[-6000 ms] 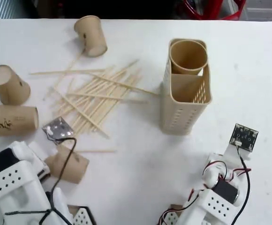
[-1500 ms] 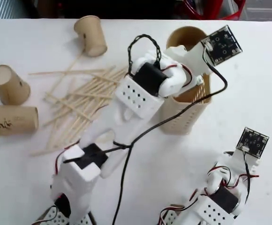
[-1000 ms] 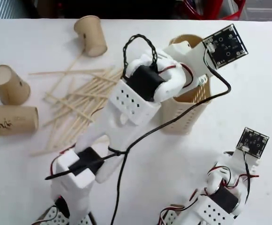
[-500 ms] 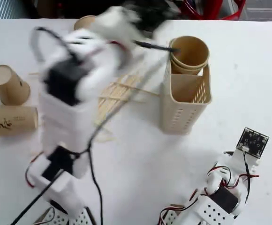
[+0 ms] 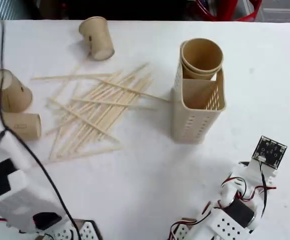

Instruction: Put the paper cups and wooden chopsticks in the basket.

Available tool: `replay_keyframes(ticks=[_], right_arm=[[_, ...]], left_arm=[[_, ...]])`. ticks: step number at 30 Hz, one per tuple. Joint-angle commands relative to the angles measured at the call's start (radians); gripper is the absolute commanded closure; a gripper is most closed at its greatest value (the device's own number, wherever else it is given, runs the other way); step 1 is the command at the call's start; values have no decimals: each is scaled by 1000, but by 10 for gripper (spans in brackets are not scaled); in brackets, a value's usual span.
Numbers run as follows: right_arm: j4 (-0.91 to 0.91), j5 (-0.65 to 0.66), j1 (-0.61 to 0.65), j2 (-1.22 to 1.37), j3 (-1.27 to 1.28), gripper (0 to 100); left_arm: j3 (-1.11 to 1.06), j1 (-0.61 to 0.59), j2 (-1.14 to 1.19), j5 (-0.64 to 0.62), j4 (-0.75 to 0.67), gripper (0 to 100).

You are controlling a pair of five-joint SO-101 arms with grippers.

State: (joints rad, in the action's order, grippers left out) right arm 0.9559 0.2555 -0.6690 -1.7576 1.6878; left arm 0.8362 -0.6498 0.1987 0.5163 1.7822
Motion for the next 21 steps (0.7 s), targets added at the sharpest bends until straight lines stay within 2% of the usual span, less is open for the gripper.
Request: replay_keyframes(ticks=[1, 6, 11, 15, 21], right_arm=[[-10, 12, -5, 7, 6, 978], [-10, 12, -5, 7, 6, 978], [-10, 12, -5, 7, 6, 978], [-10, 12, -5, 7, 6, 978], [-10, 12, -5, 7, 6, 978]], left_arm=[[-290, -154, -51, 236, -25, 858], [-557, -268, -45, 407, -269, 841], [-763, -259, -44, 479, -433, 792], [-829, -229, -44, 482, -493, 786], [-822, -177, 18, 479, -494, 786]])
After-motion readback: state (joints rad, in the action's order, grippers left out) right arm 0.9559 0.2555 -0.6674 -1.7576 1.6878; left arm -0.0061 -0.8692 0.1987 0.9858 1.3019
